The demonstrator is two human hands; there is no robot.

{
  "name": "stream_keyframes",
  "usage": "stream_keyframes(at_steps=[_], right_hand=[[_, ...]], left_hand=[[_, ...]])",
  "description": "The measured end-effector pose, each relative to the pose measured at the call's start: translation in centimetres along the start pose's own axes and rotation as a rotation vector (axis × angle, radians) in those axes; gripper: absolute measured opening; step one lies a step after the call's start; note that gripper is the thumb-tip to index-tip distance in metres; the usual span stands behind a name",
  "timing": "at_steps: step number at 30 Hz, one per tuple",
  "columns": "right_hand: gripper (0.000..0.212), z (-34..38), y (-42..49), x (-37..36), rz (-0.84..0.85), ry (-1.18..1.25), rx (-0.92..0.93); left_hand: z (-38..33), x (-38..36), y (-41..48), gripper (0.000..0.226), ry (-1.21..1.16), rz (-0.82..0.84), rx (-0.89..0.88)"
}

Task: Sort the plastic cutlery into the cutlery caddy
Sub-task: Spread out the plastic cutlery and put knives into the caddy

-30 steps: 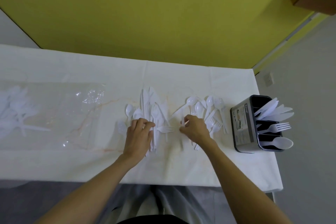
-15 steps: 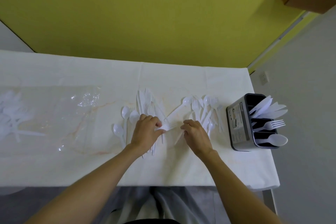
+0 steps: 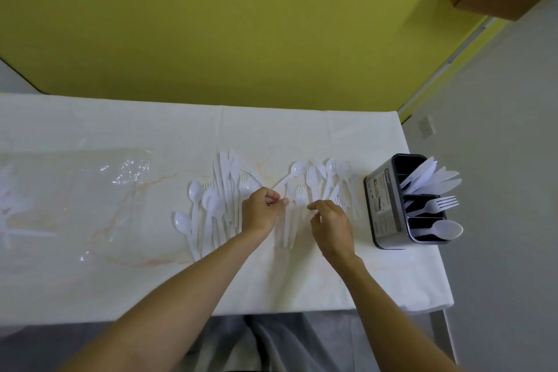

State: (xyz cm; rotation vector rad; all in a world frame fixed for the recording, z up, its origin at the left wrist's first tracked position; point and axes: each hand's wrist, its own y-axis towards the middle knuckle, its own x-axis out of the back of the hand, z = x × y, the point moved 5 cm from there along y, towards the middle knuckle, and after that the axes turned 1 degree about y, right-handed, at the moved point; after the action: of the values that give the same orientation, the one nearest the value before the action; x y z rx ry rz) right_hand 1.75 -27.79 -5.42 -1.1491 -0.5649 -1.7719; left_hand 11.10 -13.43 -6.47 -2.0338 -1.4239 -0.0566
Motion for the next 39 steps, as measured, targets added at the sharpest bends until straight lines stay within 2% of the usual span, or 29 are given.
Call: stream_keyframes(at_steps=[3,8,15,20,23,27,30,34,39], right_hand=[[0.026,2.0,1.1,-0.6,0.019,0.039,0.022],[0.033,6.7,3.8,-3.2,0.182,0.069,-0.038],[0.008,7.4,4.3,-4.6,0.223,0.174,-0.223],[0.016,4.8,1.6,-3.5,0.209,0.230,-0.337],[0.031,4.7,1.2,-3.1,0.176,0.165,-0.278],[0.044,6.4,2.1,-3.9,0.097,-0.012,0.008],[0.052,7.0,1.8,-5.6,0.115,-0.173,0.185],[0.058,5.7,1.1,-5.7,0.106,-0.212,0.170],[0.039,4.3,1.0,-3.9,0.061,-0.185,0.195]], left_hand=[[0.9,2.0,-0.4,0.009,0.228,-0.086,-0.168],[3.8,4.5,-1.0,0.017,0.441,-0.098,-0.313],[5.0,5.4,-0.8,0.020,0.468,-0.024,-0.408],[4.5,5.0,-0.8,0.021,0.492,-0.030,-0.461],[4.0,4.6,-1.0,0.025,0.582,-0.034,-0.527],[4.1,4.5,-1.4,0.038,0.693,-0.050,-0.638],[4.8,4.4,-1.5,0.043,0.804,-0.031,-0.666],[5.3,4.8,-1.5,0.042,0.799,-0.021,-0.648],[5.1,4.9,-1.6,0.040,0.776,-0.034,-0.666]])
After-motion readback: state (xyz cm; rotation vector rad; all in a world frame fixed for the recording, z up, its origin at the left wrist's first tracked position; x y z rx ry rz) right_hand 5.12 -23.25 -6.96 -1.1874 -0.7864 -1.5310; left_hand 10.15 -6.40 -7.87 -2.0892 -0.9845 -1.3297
